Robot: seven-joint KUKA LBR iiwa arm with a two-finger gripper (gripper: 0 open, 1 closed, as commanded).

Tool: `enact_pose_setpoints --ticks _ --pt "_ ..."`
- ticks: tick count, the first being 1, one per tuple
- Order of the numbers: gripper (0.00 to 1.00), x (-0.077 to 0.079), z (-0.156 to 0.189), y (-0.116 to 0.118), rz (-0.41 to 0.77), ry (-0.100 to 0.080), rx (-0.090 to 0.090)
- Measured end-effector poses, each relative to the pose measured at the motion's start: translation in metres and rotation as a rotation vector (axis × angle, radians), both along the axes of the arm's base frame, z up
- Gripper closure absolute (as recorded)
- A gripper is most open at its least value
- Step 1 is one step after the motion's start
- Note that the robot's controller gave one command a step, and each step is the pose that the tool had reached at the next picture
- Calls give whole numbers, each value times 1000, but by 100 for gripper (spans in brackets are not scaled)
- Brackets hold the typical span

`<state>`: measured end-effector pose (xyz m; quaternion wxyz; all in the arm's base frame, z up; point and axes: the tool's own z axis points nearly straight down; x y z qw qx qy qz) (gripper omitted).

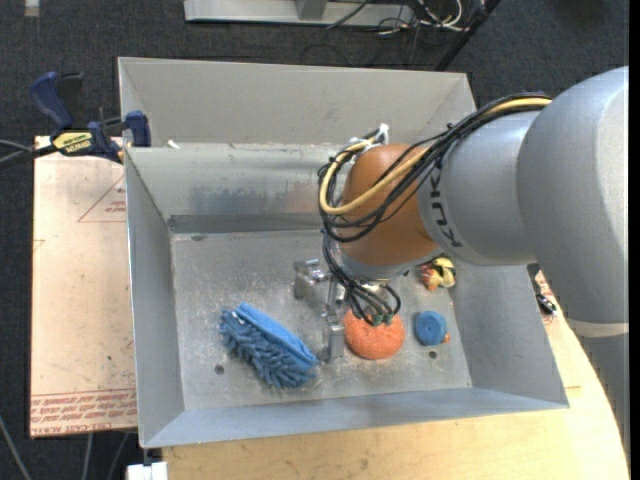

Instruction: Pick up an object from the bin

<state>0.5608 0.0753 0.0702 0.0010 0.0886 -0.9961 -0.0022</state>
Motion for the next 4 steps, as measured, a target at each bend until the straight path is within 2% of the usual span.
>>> enact_pose_setpoints --ticks 1,2,3,4 --pt "0 8 1 -42 -26 -1 -2" --pt "0 11 1 -44 -77 -4 -2" --pt "0 2 1 -51 -134 -2 0" --pt "0 -3 5 -77 81 -2 1"
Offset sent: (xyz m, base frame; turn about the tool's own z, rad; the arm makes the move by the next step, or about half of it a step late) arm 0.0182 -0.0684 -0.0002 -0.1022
